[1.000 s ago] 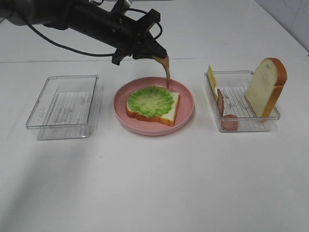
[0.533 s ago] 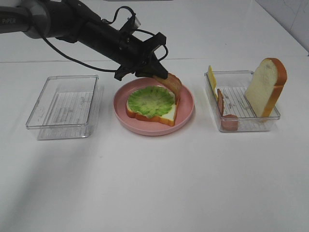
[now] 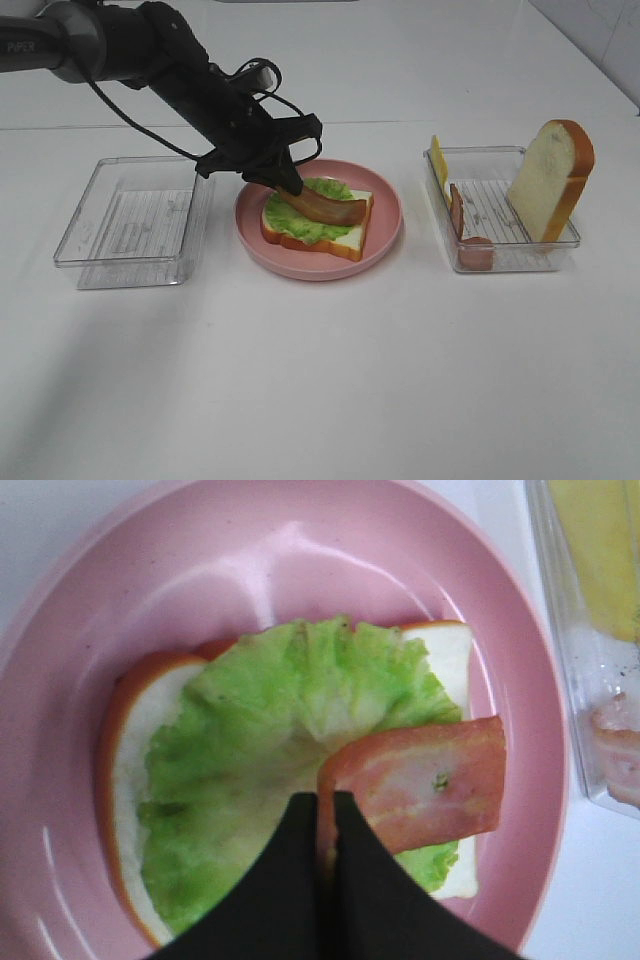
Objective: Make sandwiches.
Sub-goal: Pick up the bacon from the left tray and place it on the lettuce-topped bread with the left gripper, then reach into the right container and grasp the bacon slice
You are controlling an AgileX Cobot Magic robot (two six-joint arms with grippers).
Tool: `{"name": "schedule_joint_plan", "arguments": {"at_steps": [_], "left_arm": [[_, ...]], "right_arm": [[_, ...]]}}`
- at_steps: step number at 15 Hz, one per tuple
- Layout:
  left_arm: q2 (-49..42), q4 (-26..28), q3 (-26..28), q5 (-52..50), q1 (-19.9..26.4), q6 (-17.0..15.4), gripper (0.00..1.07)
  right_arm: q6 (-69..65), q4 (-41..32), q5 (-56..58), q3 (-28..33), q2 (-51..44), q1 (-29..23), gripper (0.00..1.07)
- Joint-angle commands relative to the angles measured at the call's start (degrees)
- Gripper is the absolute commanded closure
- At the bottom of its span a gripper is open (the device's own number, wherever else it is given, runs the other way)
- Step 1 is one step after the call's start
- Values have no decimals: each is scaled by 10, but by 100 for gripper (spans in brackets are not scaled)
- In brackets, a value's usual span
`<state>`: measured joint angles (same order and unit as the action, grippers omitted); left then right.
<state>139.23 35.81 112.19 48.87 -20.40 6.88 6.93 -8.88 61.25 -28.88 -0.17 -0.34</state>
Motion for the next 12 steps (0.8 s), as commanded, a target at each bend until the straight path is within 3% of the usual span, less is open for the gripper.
{"name": "schedule_joint_plan", "arguments": {"at_steps": [1, 3, 5, 6, 7, 9, 12], "left_arm": [[-9, -17, 3, -9, 0, -10, 107], [-9, -18, 3, -14, 0, -19, 103], [-13, -18, 3, -15, 0, -19, 67], [-15, -18, 3, -15, 0, -19, 53], [-31, -21, 3, -17, 0, -18, 24], [-52, -31, 3, -18, 0, -13, 17], [-104, -121, 3, 10, 0, -16, 17]], "right_arm": [[-1, -3, -5, 1, -8, 2, 27], [-1, -3, -5, 1, -8, 2, 27], [-1, -3, -5, 1, -8, 2, 27], [-1, -3, -5, 1, -8, 2, 27], [-1, -3, -5, 1, -8, 2, 27], [-1, -3, -5, 1, -8, 2, 27], [-1, -3, -5, 1, -8, 2, 27]]}}
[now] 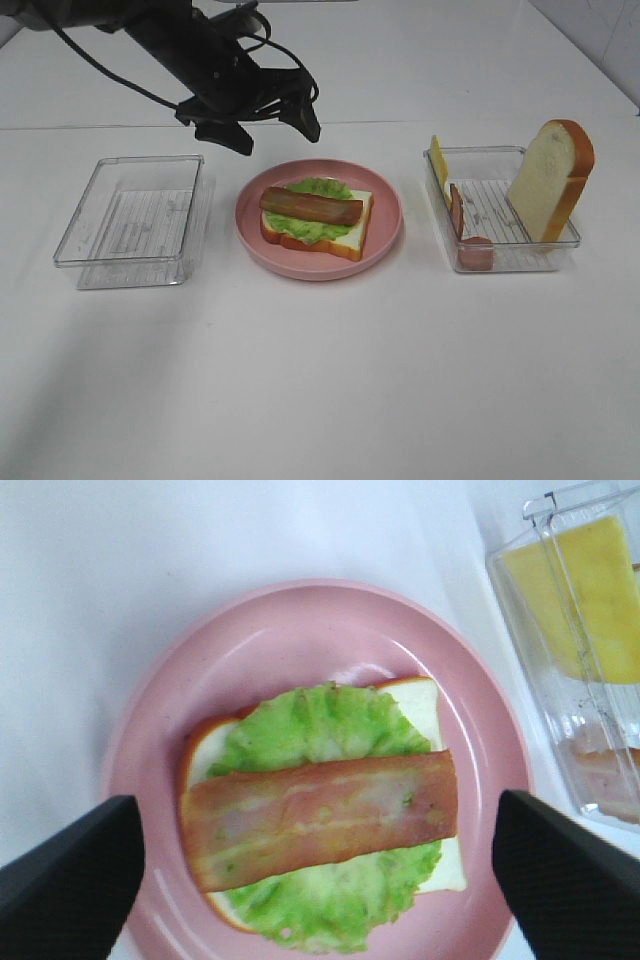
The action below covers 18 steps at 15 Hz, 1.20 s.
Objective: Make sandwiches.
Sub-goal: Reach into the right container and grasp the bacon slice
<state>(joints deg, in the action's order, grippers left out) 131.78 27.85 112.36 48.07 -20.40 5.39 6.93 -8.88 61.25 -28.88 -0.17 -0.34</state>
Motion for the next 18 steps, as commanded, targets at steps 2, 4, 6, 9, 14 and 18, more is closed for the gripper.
{"name": "schedule_joint_plan", "arguments": {"at_steps": [2, 4, 6, 9, 14, 18], "left_arm": [[-80, -124, 2, 69, 0, -36, 17], [-144, -218, 2, 174, 0, -87, 17], [-193, -274, 1, 258, 0, -112, 17], [-282, -286, -48, 256, 0, -117, 17], [-552, -288, -311, 220, 0, -119, 17], [-755, -288, -490, 152, 0, -119, 17]], "right_arm": [[-1, -3, -5, 1, -8, 2, 27], [-1, -3, -5, 1, -8, 2, 27], [-1, -3, -5, 1, -8, 2, 27], [-1, -3, -5, 1, -8, 2, 27], [-1, -3, -5, 1, -8, 2, 27], [-1, -3, -5, 1, -8, 2, 27]]}}
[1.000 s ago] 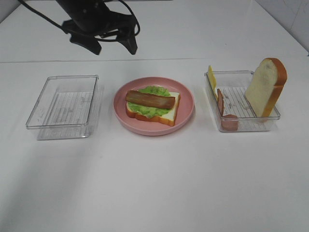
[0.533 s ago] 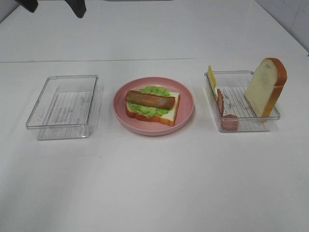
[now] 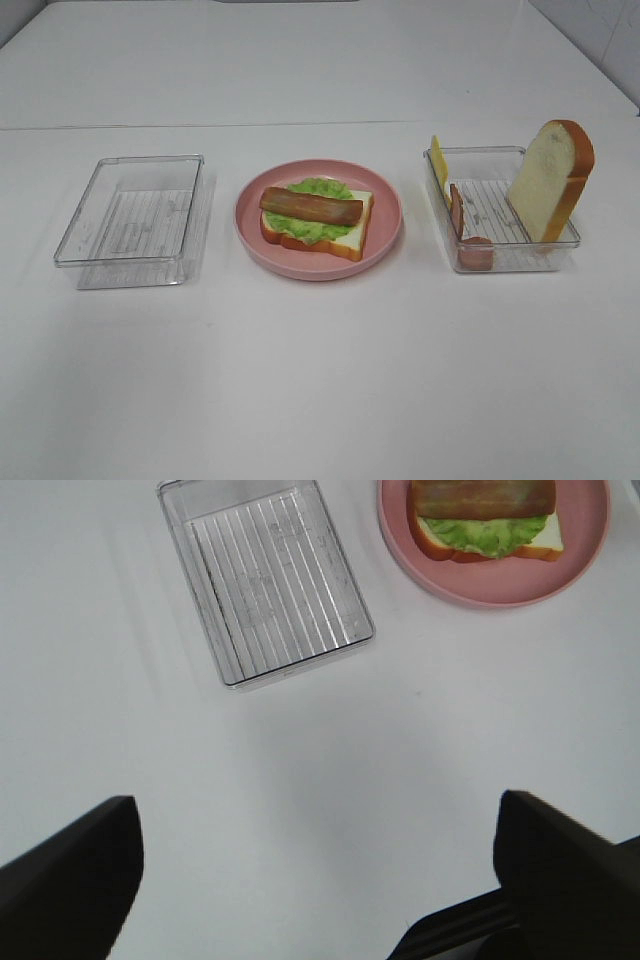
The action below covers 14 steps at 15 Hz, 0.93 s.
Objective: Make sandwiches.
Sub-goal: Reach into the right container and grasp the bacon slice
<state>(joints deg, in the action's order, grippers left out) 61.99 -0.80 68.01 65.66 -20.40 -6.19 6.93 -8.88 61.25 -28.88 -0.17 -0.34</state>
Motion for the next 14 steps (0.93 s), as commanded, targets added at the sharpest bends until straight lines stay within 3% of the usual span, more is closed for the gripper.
{"name": "schedule_joint_plan", "arguments": {"at_steps": [1, 4, 7, 11, 14], "left_arm": [[-138, -1, -111, -49, 0, -3, 17], [-273, -1, -208, -65, 0, 1, 17], [-434, -1, -309, -58, 0, 34, 17], [-618, 2, -365, -34, 0, 42, 17], [-634, -10, -378, -24, 0, 57, 17]], "right_arm": [[-1, -3, -5, 1, -8, 2, 27], [-1, -3, -5, 1, -8, 2, 27], [-1, -2, -5, 1, -8, 2, 27], [-5, -16, -9, 0, -6, 2, 27], [-17, -6, -34, -11, 44, 2, 28]]}}
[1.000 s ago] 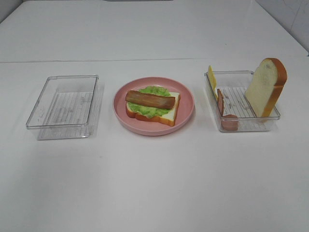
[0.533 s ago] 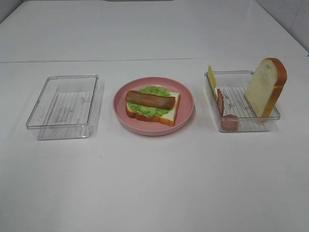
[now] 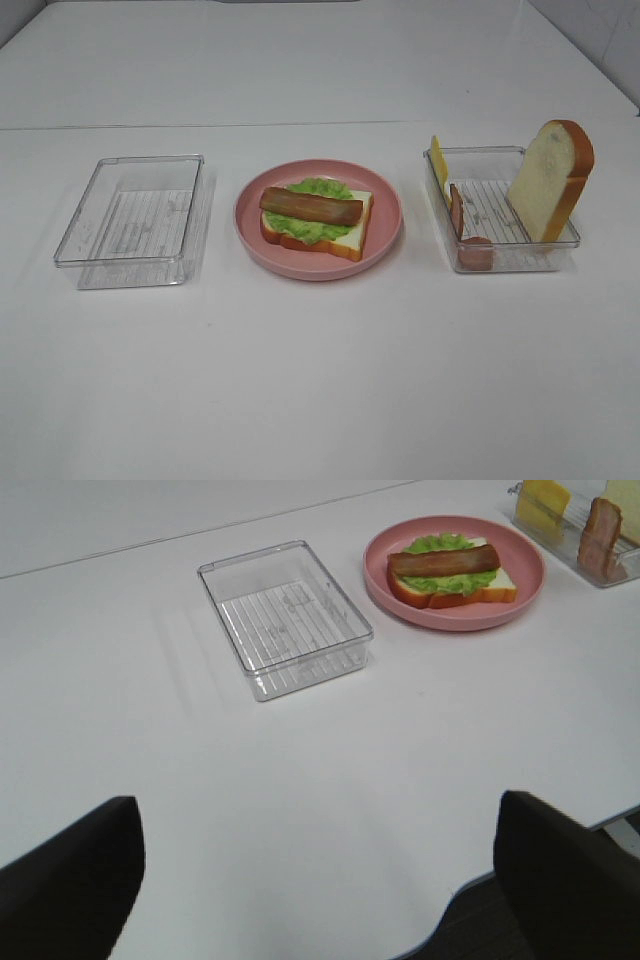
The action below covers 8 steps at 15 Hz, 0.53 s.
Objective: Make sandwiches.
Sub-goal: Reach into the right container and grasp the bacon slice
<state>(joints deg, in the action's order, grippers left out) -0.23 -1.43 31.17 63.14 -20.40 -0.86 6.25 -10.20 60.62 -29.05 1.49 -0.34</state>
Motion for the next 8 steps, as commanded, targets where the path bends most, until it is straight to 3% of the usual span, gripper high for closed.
{"name": "schedule_joint_plan", "arguments": {"at_steps": [1, 5, 6, 8], "left_arm": [[-14, -5, -9, -10, 0, 3, 17], [-14, -3, -27, -33, 0, 3, 17], [-13, -3, -27, -33, 0, 3, 17], [-13, -3, -27, -33, 0, 2, 17]], "right_arm": [[-10, 5, -41, -13, 47, 2, 28], [-7, 0, -116, -87, 268, 2, 28], [-7, 0, -117, -151, 397, 2, 29], [-7, -3, -103, -206, 488, 2, 29]]}}
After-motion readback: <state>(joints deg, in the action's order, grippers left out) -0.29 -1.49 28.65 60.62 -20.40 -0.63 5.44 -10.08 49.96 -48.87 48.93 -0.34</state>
